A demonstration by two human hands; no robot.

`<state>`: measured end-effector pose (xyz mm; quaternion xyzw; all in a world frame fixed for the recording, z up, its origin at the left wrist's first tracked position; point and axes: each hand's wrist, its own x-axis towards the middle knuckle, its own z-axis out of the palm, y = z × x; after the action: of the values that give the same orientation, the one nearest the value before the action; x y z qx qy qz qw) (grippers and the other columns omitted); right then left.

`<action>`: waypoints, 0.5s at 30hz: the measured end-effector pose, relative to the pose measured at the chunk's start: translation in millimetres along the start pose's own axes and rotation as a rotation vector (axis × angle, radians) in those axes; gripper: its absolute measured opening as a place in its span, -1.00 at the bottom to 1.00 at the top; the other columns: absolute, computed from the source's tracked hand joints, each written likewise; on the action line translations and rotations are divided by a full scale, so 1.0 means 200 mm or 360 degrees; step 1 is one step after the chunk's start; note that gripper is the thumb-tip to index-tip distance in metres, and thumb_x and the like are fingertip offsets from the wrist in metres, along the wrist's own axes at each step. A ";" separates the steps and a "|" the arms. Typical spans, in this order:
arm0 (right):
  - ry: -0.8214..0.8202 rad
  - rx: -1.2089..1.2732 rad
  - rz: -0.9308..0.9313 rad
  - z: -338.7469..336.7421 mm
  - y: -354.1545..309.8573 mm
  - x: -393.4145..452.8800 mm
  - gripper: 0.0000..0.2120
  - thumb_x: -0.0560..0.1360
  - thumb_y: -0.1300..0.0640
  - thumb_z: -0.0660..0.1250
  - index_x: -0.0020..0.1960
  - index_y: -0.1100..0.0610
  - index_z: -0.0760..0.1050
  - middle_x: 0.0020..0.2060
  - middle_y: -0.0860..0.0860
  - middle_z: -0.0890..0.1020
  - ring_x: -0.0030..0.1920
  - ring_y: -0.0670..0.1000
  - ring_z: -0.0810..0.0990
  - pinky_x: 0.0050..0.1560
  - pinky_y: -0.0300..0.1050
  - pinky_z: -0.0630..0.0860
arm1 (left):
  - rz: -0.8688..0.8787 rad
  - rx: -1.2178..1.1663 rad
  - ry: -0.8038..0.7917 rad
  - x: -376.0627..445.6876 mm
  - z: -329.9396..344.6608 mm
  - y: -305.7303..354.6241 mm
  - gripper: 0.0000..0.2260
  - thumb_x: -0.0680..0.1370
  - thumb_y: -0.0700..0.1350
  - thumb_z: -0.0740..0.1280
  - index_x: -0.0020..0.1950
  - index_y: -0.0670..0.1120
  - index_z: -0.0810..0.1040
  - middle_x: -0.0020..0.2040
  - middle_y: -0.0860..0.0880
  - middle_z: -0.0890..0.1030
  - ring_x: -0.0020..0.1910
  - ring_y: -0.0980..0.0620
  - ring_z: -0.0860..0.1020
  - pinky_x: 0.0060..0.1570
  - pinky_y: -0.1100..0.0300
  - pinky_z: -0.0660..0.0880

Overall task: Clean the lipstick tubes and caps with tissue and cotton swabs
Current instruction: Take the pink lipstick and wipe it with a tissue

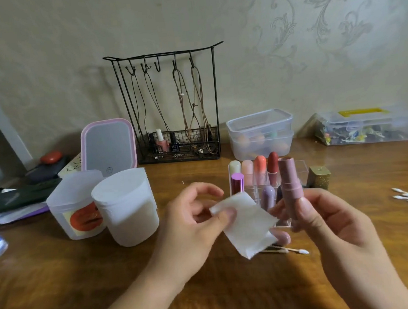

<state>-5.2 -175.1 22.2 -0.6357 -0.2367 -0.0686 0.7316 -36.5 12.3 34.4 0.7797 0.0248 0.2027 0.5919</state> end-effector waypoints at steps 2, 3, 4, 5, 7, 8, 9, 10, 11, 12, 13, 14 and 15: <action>-0.0050 -0.0193 -0.0236 0.00 -0.02 -0.03 -0.66 0.47 -0.18 0.40 -0.07 0.10 0.65 -0.30 0.02 0.67 -0.29 -0.05 0.62 -0.25 -0.30 0.55 | -0.0026 -0.0009 0.0191 0.00 0.00 0.00 -0.85 0.44 -0.08 0.47 -0.03 0.08 0.60 -0.16 0.18 0.69 -0.14 0.23 0.64 -0.29 0.35 0.54; -0.0116 -0.0317 -0.0318 0.01 -0.02 -0.05 -0.59 0.44 -0.29 0.37 -0.01 0.05 0.64 -0.30 0.04 0.66 -0.28 0.04 0.62 -0.25 -0.19 0.54 | -0.0009 0.0004 0.0258 0.00 0.00 0.00 -0.87 0.44 -0.07 0.47 -0.05 0.09 0.62 -0.15 0.17 0.70 -0.16 0.22 0.65 -0.29 0.32 0.55; -0.0158 -0.0404 -0.0365 0.00 -0.02 -0.07 -0.56 0.44 -0.34 0.34 0.01 0.02 0.63 -0.31 0.05 0.65 -0.29 0.12 0.60 -0.27 -0.05 0.51 | 0.0017 0.0013 0.0307 0.00 0.01 0.00 -0.89 0.43 -0.07 0.48 -0.08 0.08 0.62 -0.16 0.14 0.70 -0.19 0.18 0.66 -0.29 0.25 0.58; -0.0201 -0.0429 -0.0380 0.00 -0.01 -0.09 -0.56 0.44 -0.35 0.33 0.01 0.01 0.62 -0.34 0.06 0.63 -0.33 0.14 0.57 -0.30 0.00 0.45 | 0.0046 -0.0004 0.0345 0.00 0.02 0.00 -0.89 0.44 -0.09 0.49 -0.10 0.05 0.61 -0.18 0.11 0.71 -0.23 0.14 0.66 -0.30 0.21 0.59; -0.0312 -0.0283 -0.0250 0.02 -0.02 -0.10 -0.51 0.41 -0.40 0.33 0.02 0.00 0.62 -0.38 0.07 0.62 -0.39 0.05 0.53 -0.37 -0.02 0.38 | 0.0053 -0.0164 0.0369 -0.03 0.04 0.02 -0.90 0.45 -0.17 0.47 -0.11 -0.05 0.57 -0.26 0.04 0.70 -0.35 0.10 0.64 -0.34 0.21 0.58; -0.0372 -0.0193 -0.0139 0.03 -0.02 -0.09 -0.49 0.38 -0.42 0.34 0.02 -0.01 0.62 -0.37 0.09 0.63 -0.39 -0.01 0.53 -0.38 -0.07 0.37 | 0.0014 -0.0320 0.0328 -0.04 0.05 0.03 -0.89 0.44 -0.18 0.46 -0.11 -0.12 0.56 -0.29 -0.01 0.69 -0.37 0.07 0.63 -0.33 0.22 0.58; -0.0405 -0.0140 -0.0037 0.04 -0.02 -0.09 -0.48 0.35 -0.43 0.35 0.01 -0.02 0.62 -0.35 0.11 0.64 -0.38 -0.05 0.53 -0.36 -0.13 0.38 | -0.0038 -0.0504 0.0256 -0.06 0.07 0.04 -0.86 0.41 -0.18 0.47 -0.12 -0.16 0.55 -0.30 -0.06 0.68 -0.35 0.04 0.62 -0.31 0.22 0.58; -0.0399 -0.0128 0.0048 0.04 -0.01 -0.08 -0.50 0.34 -0.42 0.35 -0.01 -0.03 0.62 -0.34 0.12 0.64 -0.37 -0.07 0.53 -0.34 -0.18 0.39 | -0.0089 -0.0679 0.0168 -0.07 0.08 0.04 -0.81 0.36 -0.16 0.51 -0.14 -0.17 0.56 -0.29 -0.10 0.67 -0.31 0.01 0.63 -0.27 0.20 0.59; -0.0373 -0.0128 0.0113 0.03 0.00 -0.06 -0.53 0.33 -0.39 0.34 -0.03 -0.02 0.62 -0.34 0.12 0.64 -0.38 -0.06 0.52 -0.34 -0.24 0.38 | -0.0108 -0.0772 0.0084 -0.08 0.08 0.04 -0.77 0.31 -0.15 0.58 -0.15 -0.14 0.59 -0.25 -0.14 0.67 -0.26 -0.03 0.64 -0.22 0.17 0.59; -0.0344 -0.0126 0.0162 0.03 0.01 -0.05 -0.55 0.32 -0.36 0.32 -0.05 -0.02 0.62 -0.34 0.12 0.64 -0.39 -0.04 0.50 -0.37 -0.27 0.36 | -0.0095 -0.0781 -0.0001 -0.08 0.08 0.03 -0.77 0.28 -0.13 0.60 -0.17 -0.10 0.61 -0.22 -0.14 0.67 -0.22 -0.06 0.64 -0.17 0.15 0.59; -0.0323 -0.0108 0.0194 0.02 0.01 -0.04 -0.55 0.32 -0.34 0.31 -0.07 0.00 0.62 -0.35 0.12 0.63 -0.41 -0.01 0.47 -0.41 -0.29 0.34 | -0.0062 -0.0761 -0.0078 -0.08 0.08 0.02 -0.79 0.27 -0.09 0.58 -0.19 -0.07 0.62 -0.22 -0.12 0.66 -0.22 -0.05 0.62 -0.17 0.17 0.58; -0.0303 -0.0085 0.0220 0.02 0.01 -0.03 -0.56 0.32 -0.33 0.31 -0.08 0.01 0.61 -0.36 0.12 0.63 -0.42 0.02 0.45 -0.44 -0.31 0.32 | -0.0036 -0.0745 -0.0151 -0.09 0.07 0.02 -0.80 0.25 -0.07 0.54 -0.20 -0.06 0.63 -0.24 -0.09 0.64 -0.23 -0.02 0.59 -0.20 0.22 0.55; -0.0292 -0.0068 0.0236 0.01 0.01 -0.03 -0.56 0.31 -0.32 0.31 -0.08 0.02 0.61 -0.37 0.13 0.62 -0.43 0.02 0.44 -0.46 -0.32 0.31 | -0.0019 -0.0727 -0.0232 -0.09 0.07 0.02 -0.80 0.26 -0.06 0.52 -0.20 -0.07 0.62 -0.25 -0.09 0.60 -0.25 0.00 0.55 -0.23 0.25 0.51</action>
<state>-10.1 -173.6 18.0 -0.6705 -0.2535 0.0392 0.6961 -48.8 -6.2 29.7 0.6380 -0.0597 0.1428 0.7543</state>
